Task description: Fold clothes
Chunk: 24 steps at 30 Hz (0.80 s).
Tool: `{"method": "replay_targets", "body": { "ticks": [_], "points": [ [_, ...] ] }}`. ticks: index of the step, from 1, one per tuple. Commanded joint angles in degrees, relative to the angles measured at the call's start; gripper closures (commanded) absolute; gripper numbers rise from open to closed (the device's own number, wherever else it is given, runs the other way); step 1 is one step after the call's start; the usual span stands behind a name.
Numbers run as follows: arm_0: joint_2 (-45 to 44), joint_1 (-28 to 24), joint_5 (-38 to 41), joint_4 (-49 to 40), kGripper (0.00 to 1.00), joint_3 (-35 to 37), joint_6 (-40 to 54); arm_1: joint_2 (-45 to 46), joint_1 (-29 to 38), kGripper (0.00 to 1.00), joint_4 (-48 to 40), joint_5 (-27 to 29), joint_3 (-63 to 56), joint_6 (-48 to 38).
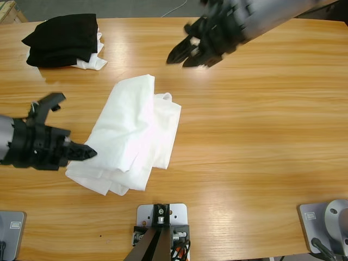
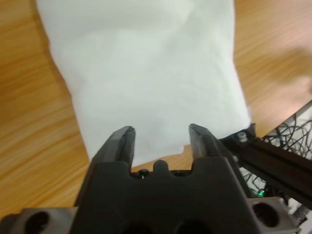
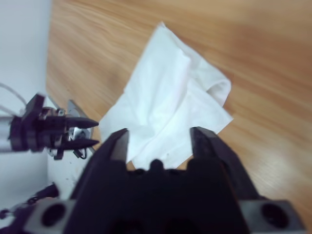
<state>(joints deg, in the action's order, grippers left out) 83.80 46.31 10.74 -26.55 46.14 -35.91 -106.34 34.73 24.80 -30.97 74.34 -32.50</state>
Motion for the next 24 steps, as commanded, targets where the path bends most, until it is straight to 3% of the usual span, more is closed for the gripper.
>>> {"method": "replay_targets", "body": {
  "ticks": [1, 3, 16, 17, 18, 21, 22, 24],
  "points": [
    [7.41, 1.66, 1.75, 7.89, 0.491, -3.36, -0.6, -11.68, 2.89, 0.0, -0.63, -0.14, 2.79, -5.61],
    [8.62, 1.78, 1.96, 8.17, 0.414, -2.92, -0.48, -12.82, 2.89, 0.0, -0.63, -0.23, 4.6, -5.94],
    [9.62, 2.26, 2.07, 8.36, 0.415, -4.45, -0.39, -21.09, 3.15, 0.004, -0.55, -2.23, 11.44, -6.58],
    [9.62, 2.29, 2.05, 8.45, 0.415, -4.54, -0.39, -21.54, 3.24, 0.067, -0.55, -2.71, 11.44, -6.47],
    [9.68, 2.29, 2.09, 8.61, 0.414, -4.61, -0.39, -21.84, 3.24, 0.227, -0.51, -3.0, 11.42, -5.87],
    [10.08, 2.38, 2.09, 9.17, 0.414, -4.66, -0.39, -21.58, 3.24, 0.932, -0.07, -2.6, 11.35, -0.79],
    [10.33, 2.49, 2.14, 9.49, 0.414, -4.66, -0.39, -21.28, 3.24, 1.0, 0.21, -2.39, 11.37, 0.88],
    [11.0, 2.93, 2.18, 10.0, 0.414, -4.66, -0.39, -20.79, 3.24, 1.0, 0.86, -2.32, 11.44, 3.21]
  ]
}}
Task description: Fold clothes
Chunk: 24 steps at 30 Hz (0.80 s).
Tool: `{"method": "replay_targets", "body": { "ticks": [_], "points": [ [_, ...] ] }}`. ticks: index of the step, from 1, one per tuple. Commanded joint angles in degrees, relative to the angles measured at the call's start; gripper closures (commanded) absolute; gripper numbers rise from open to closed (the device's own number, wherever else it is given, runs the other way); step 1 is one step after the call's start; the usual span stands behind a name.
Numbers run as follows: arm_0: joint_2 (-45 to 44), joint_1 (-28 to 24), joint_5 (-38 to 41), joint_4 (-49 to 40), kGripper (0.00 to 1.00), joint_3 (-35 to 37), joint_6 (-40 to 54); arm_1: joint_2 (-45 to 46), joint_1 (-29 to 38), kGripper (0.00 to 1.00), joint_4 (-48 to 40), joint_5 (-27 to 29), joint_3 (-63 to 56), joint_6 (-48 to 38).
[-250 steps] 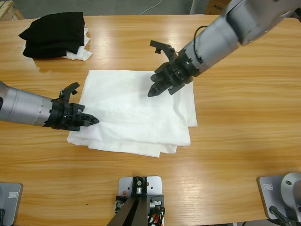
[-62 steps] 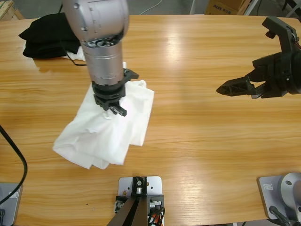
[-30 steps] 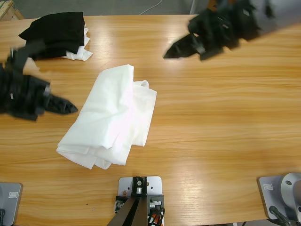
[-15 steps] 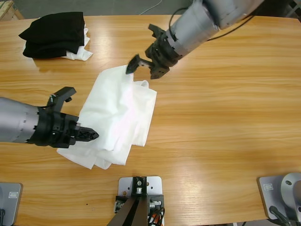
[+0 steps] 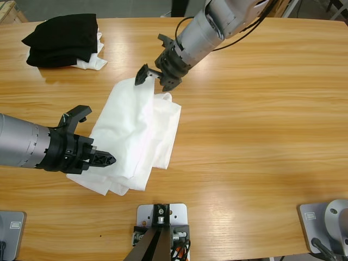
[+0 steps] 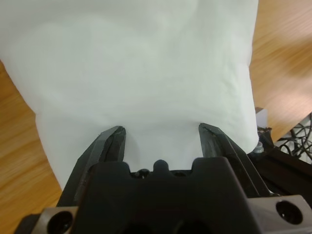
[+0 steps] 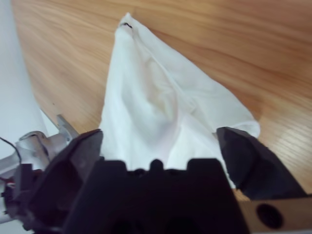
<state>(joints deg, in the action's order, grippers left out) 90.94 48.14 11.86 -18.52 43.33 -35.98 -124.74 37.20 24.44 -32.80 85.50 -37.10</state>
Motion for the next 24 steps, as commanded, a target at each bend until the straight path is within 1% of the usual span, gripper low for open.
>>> {"method": "replay_targets", "body": {
  "ticks": [1, 12, 16, 17, 19, 21, 24],
  "points": [
    [4.03, 1.42, 1.06, 2.25, 0.414, -1.84, -0.31, -2.41, 0.77, 1.0, 1.22, -0.78, 0.27, 8.45],
    [4.88, 2.98, 1.06, 3.64, 0.414, -3.07, -0.31, -2.53, 0.77, 1.0, -2.36, -4.78, -0.12, 12.58],
    [5.72, 3.31, 1.54, 4.3, 0.414, -3.07, -0.31, 0.44, 0.68, 1.0, -2.98, -4.84, -1.76, 13.79],
    [6.09, 3.38, 1.75, 4.69, 0.414, -3.07, -0.31, 2.32, 0.68, 1.0, -2.41, -3.57, -2.63, 13.55],
    [6.79, 3.58, 2.14, 5.5, 0.414, -3.04, -0.31, 6.0, 0.61, 1.0, 2.05, 0.16, -3.53, 13.26],
    [7.81, 3.82, 2.54, 6.38, 0.414, -2.92, -0.31, 8.86, 0.61, 1.0, 4.56, 3.06, -6.22, 11.63],
    [8.76, 4.02, 3.07, 6.57, 0.414, -2.44, -0.31, 9.72, 0.82, 1.0, 6.13, 6.75, -10.97, 8.1]
  ]
}}
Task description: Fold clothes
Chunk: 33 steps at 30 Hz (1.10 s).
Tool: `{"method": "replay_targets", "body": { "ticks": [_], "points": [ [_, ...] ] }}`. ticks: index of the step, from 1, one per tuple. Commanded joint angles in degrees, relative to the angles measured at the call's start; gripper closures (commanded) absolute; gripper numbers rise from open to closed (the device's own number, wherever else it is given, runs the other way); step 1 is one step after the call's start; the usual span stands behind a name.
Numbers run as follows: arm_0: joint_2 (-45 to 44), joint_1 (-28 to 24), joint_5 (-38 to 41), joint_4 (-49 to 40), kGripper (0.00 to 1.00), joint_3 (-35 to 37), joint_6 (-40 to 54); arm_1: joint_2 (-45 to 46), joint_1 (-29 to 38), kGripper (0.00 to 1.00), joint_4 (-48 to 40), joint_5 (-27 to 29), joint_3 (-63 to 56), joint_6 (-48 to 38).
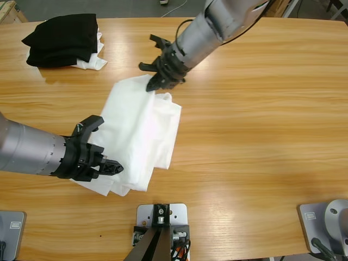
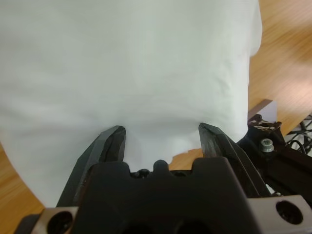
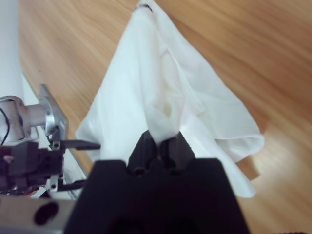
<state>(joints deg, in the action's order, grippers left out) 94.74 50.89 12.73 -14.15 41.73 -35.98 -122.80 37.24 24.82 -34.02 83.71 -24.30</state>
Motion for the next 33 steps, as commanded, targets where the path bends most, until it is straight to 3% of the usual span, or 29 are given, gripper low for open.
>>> {"method": "replay_targets", "body": {
  "ticks": [1, 8, 18, 19, 20, 21, 23, 27, 30, 33],
  "points": [
    [5.01, 1.31, 2.39, 2.2, 0.414, -0.76, -0.31, 8.07, 1.05, 1.0, 5.92, 9.85, -10.89, -6.07],
    [5.28, 1.54, 2.72, 2.2, 0.414, -0.51, -0.44, 6.45, 2.33, 1.0, 9.63, 11.54, -15.49, -11.66],
    [6.03, 2.61, 2.74, 3.25, 0.414, -0.62, -0.84, 4.55, 9.48, 1.0, 10.33, 13.17, -20.24, -20.03],
    [5.98, 2.67, 2.74, 3.25, 0.414, -0.69, -0.84, 4.53, 9.61, 0.587, 10.33, 13.46, -20.77, -20.92],
    [5.98, 2.72, 2.74, 3.25, 0.414, -0.69, -0.84, 4.76, 9.61, 0.054, 10.46, 13.46, -21.13, -21.06],
    [5.84, 2.72, 2.81, 3.25, 0.411, -0.69, -0.84, 5.55, 9.61, 0.001, 10.68, 13.61, -21.57, -21.13],
    [5.49, 2.72, 2.83, 3.25, 0.346, -0.62, -0.84, 7.52, 9.61, 0.0, 13.29, 15.09, -21.93, -21.61],
    [3.63, 2.72, 2.7, 3.16, 0.326, -0.25, -0.93, 17.0, 9.61, 0.0, 16.73, 19.27, -22.82, -22.31],
    [0.69, 2.65, 1.91, 2.87, 0.173, -0.02, -1.3, 24.87, 9.61, 0.0, 23.89, 21.0, -19.89, -21.96],
    [-4.78, 1.45, 1.18, 0.46, 0.161, 1.02, -1.9, 31.34, 9.61, 0.0, 31.53, 22.79, -12.98, -20.48]
  ]
}}
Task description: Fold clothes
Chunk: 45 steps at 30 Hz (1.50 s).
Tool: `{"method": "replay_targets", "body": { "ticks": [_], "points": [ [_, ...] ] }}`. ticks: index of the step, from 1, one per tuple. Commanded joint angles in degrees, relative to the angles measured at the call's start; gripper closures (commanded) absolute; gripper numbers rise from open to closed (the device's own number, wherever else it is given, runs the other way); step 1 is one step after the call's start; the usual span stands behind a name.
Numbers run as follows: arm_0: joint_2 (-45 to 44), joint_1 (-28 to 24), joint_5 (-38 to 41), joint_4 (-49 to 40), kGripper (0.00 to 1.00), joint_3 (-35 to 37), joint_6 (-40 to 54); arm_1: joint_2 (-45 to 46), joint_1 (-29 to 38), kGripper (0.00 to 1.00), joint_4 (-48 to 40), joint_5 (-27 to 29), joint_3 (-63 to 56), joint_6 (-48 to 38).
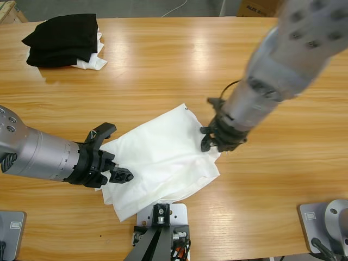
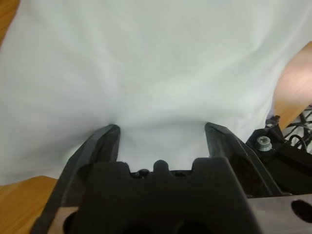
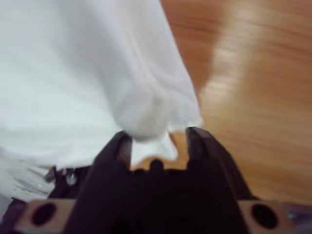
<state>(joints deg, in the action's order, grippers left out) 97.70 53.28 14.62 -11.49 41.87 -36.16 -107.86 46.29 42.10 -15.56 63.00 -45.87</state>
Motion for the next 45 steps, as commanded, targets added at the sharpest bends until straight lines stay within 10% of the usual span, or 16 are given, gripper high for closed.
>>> {"method": "replay_targets", "body": {
  "ticks": [1, 3, 4, 5, 8, 14, 35, 45],
  "points": [
    [-10.12, -1.61, -0.97, -2.84, 0.162, 1.52, -1.79, 18.28, 0.56, 0.121, 13.94, 3.92, 8.68, 3.0],
    [-11.77, -1.95, -1.24, -3.22, 0.219, 2.96, -1.72, 18.93, 0.45, 0.48, 8.88, -0.47, 8.09, 9.85],
    [-11.0, -1.93, -1.15, -3.29, 0.399, 3.38, -1.72, 19.09, -0.2, 0.915, 4.87, -4.62, 6.84, 14.68],
    [-9.77, -1.67, -0.87, -3.33, 0.512, 3.03, -2.63, 19.21, -0.97, 1.0, 0.51, -7.84, 4.78, 17.74],
    [-5.8, -1.33, 0.1, -1.5, 1.0, 0.43, -5.46, 16.98, -4.33, 1.0, -17.44, -17.57, -5.59, 18.75],
    [1.71, -1.16, -0.22, 4.48, 1.0, -0.64, -8.61, -3.2, -7.86, 1.0, -44.46, -33.69, -13.01, 18.62],
    [6.58, -0.31, 0.48, 11.05, 1.0, -6.09, -9.82, 5.26, -8.67, 1.0, -39.94, -12.97, -33.82, 10.1],
    [-13.67, -0.54, 0.29, 11.24, 1.0, -0.35, -18.26, 3.71, -8.49, 1.0, -39.46, -12.62, -33.82, 10.4]
  ]
}}
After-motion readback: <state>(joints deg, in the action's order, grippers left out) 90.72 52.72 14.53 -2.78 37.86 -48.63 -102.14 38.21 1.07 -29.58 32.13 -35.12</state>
